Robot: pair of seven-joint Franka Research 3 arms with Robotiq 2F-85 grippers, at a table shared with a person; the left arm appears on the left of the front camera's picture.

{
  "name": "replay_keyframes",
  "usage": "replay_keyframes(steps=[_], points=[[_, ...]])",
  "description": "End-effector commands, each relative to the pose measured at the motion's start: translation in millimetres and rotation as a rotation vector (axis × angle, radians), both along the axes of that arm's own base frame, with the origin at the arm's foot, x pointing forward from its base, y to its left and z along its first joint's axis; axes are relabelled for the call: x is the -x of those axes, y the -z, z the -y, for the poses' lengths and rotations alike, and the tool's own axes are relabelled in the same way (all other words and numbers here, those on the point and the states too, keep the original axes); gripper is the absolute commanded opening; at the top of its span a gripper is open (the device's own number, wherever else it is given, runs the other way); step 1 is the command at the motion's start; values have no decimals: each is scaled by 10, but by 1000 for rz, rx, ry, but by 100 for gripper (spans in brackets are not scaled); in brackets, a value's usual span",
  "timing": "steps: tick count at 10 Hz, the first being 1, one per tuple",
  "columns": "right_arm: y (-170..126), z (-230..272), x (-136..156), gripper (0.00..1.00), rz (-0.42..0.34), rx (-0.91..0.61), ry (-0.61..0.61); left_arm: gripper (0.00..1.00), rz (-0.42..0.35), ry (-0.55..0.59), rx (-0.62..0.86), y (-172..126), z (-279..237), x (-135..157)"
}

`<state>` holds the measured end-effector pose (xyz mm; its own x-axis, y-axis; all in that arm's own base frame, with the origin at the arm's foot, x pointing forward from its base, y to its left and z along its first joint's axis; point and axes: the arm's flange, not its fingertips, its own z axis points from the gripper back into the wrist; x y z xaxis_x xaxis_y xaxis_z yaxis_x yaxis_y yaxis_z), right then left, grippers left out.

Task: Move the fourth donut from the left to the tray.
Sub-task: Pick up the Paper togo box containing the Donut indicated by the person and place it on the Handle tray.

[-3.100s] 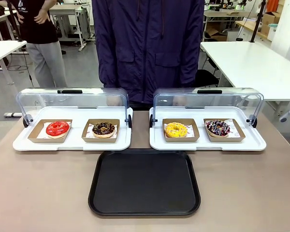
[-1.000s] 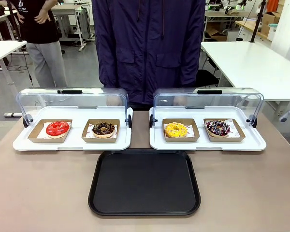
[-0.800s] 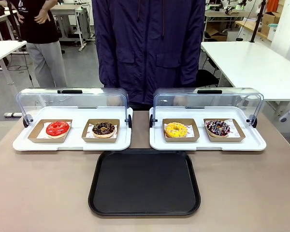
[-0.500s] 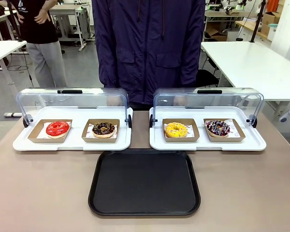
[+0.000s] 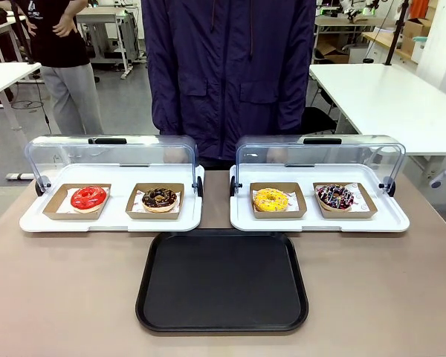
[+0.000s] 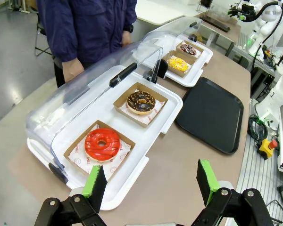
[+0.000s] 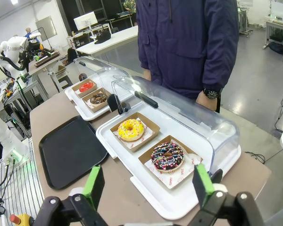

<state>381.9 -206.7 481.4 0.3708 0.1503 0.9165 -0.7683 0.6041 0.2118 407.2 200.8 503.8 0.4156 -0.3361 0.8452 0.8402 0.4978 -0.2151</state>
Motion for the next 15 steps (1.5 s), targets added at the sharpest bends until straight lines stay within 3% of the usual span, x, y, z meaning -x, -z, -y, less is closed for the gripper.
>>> replay_keyframes(steps=[1, 15], points=[[-5, 6, -41, 100, 38, -10, 1, 100, 14, 16, 4, -17, -14, -2], [-5, 6, -41, 100, 38, -10, 1, 100, 14, 16, 4, -17, -14, -2]])
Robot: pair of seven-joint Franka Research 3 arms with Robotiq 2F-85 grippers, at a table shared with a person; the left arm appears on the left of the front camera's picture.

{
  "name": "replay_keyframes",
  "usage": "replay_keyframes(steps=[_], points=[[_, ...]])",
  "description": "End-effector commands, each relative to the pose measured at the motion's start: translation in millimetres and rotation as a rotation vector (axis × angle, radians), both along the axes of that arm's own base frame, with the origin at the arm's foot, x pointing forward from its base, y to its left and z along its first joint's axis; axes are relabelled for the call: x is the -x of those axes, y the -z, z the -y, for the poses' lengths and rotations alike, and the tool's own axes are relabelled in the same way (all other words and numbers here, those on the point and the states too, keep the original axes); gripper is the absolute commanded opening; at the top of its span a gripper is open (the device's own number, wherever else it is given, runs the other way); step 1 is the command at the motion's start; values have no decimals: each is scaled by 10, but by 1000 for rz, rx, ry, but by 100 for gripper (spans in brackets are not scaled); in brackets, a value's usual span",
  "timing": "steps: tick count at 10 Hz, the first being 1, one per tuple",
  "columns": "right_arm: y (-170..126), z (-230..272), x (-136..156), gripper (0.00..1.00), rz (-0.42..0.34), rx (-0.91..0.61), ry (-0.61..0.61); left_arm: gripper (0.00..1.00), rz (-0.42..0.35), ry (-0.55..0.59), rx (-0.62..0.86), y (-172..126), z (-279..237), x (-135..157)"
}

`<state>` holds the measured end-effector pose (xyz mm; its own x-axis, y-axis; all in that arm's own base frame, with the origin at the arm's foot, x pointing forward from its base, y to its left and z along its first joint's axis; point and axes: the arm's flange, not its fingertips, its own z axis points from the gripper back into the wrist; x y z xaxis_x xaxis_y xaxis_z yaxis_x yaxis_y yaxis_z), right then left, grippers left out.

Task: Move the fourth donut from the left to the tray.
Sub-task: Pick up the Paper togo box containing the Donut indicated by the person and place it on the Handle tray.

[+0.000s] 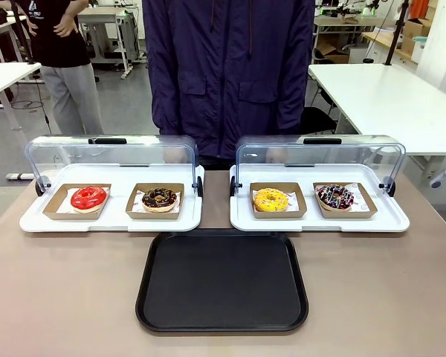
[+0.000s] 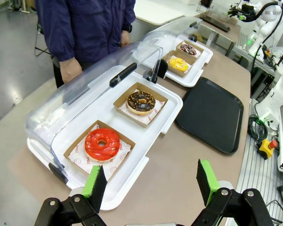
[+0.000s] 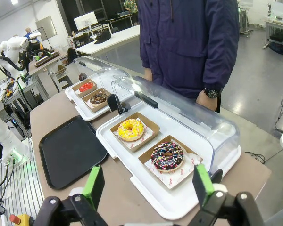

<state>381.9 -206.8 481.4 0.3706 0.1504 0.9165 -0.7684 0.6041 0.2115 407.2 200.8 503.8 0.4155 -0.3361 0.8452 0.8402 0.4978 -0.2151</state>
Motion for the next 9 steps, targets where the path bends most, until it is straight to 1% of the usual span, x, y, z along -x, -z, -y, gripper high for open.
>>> replay_keyframes(steps=[1, 9], points=[[-5, 6, -41, 100, 38, -10, 1, 100, 14, 16, 4, -17, -14, -2], [-5, 6, -41, 100, 38, -10, 1, 100, 14, 16, 4, -17, -14, -2]])
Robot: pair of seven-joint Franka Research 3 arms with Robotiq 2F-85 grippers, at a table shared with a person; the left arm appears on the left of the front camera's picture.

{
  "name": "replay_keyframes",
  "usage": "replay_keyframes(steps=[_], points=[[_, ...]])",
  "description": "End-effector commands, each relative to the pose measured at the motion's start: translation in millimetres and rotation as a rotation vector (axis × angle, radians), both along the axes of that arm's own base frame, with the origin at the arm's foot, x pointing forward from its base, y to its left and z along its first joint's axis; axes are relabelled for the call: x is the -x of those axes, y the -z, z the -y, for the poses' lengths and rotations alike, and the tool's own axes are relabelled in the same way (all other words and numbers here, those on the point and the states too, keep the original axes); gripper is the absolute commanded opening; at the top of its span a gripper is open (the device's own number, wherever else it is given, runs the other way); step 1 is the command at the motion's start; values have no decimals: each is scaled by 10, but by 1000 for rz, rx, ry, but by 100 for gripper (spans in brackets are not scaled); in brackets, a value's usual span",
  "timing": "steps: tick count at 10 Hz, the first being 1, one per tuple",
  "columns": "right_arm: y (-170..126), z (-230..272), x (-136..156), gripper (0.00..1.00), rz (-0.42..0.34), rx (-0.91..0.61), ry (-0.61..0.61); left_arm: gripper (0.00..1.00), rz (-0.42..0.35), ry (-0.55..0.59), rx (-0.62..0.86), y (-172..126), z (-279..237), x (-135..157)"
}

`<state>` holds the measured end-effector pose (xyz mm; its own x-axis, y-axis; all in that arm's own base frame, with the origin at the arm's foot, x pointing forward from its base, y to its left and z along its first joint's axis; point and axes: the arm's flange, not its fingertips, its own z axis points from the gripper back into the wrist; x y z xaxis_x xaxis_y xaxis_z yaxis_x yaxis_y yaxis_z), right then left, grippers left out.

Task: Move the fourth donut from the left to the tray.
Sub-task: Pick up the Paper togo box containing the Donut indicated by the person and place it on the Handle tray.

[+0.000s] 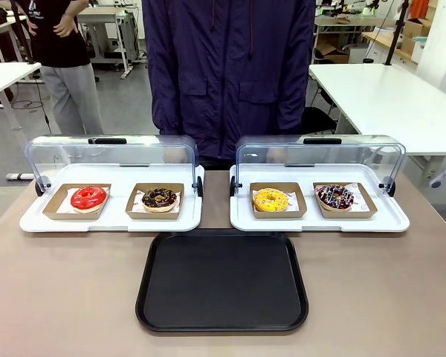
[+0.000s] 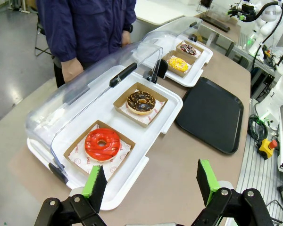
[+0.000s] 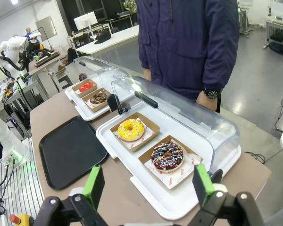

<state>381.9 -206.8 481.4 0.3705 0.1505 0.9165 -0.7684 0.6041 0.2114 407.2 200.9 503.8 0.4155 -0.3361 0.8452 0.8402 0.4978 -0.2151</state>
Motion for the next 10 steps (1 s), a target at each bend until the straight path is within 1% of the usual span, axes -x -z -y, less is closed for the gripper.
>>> replay_keyframes(steps=[1, 10], points=[[-5, 6, -41, 100, 38, -10, 1, 100, 14, 16, 4, -17, -14, -2], [-5, 6, -41, 100, 38, -10, 1, 100, 14, 16, 4, -17, -14, -2]])
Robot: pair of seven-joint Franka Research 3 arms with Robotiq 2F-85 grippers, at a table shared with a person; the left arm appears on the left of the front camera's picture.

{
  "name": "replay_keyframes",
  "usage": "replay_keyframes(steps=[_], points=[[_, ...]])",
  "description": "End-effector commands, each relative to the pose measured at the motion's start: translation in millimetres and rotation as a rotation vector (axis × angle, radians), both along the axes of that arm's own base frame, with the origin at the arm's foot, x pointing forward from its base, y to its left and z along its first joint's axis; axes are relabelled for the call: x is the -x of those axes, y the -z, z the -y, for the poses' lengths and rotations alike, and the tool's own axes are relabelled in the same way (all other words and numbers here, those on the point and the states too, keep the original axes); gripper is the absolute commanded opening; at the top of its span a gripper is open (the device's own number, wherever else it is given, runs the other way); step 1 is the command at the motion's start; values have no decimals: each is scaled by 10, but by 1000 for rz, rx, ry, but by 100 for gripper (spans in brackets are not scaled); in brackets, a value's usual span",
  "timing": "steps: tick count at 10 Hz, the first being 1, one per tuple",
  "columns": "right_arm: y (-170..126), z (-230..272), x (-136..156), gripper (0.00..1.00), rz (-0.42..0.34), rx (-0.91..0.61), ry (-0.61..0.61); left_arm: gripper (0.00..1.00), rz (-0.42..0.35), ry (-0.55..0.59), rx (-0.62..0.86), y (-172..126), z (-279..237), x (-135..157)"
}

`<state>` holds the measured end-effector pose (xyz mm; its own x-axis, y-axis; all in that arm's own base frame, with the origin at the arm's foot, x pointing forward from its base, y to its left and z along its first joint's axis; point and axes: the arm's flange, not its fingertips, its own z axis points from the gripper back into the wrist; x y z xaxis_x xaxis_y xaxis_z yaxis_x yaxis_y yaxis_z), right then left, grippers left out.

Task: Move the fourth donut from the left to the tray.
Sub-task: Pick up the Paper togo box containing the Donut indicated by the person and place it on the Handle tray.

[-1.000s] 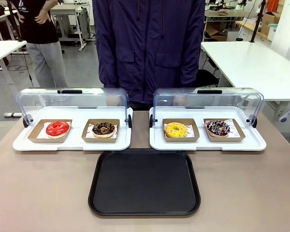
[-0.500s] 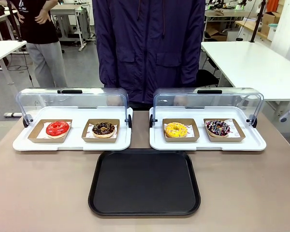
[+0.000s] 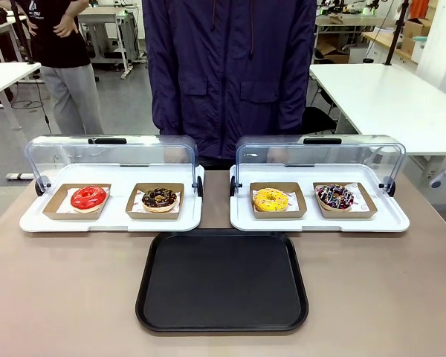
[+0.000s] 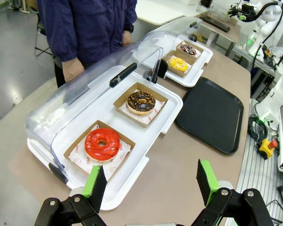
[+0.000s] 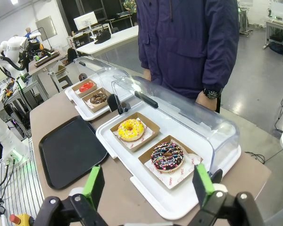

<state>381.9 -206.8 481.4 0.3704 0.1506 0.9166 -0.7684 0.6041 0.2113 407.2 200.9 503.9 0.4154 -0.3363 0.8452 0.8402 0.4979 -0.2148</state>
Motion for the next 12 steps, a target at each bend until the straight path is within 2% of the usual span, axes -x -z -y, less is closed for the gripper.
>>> replay_keyframes(steps=[1, 12], points=[[-5, 6, -41, 100, 38, -10, 1, 100, 14, 16, 4, -16, -13, -1], [-5, 6, -41, 100, 38, -10, 1, 100, 14, 16, 4, -16, -13, -1]])
